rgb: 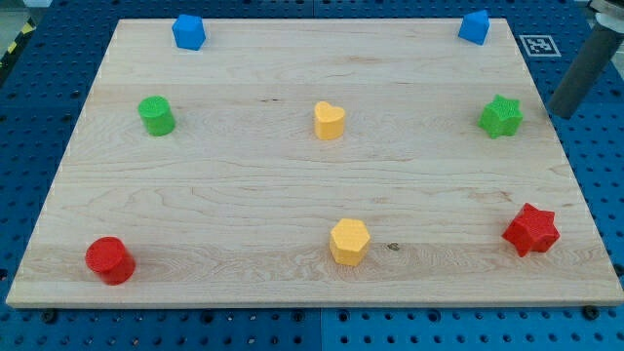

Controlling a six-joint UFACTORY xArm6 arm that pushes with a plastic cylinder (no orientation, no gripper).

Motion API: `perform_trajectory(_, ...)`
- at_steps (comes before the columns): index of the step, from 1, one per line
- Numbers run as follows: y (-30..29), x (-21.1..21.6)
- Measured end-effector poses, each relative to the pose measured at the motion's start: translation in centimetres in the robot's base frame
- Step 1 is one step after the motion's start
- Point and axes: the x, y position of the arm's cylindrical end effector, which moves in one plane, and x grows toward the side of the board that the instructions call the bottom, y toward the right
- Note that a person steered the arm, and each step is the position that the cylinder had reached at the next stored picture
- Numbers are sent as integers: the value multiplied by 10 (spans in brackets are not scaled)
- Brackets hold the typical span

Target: Slightly move the green star to the left side

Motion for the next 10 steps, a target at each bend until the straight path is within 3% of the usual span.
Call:
perform_trajectory(5,-26,0)
perform_trajectory(8,-70,0)
perform_trajectory(10,-59,0)
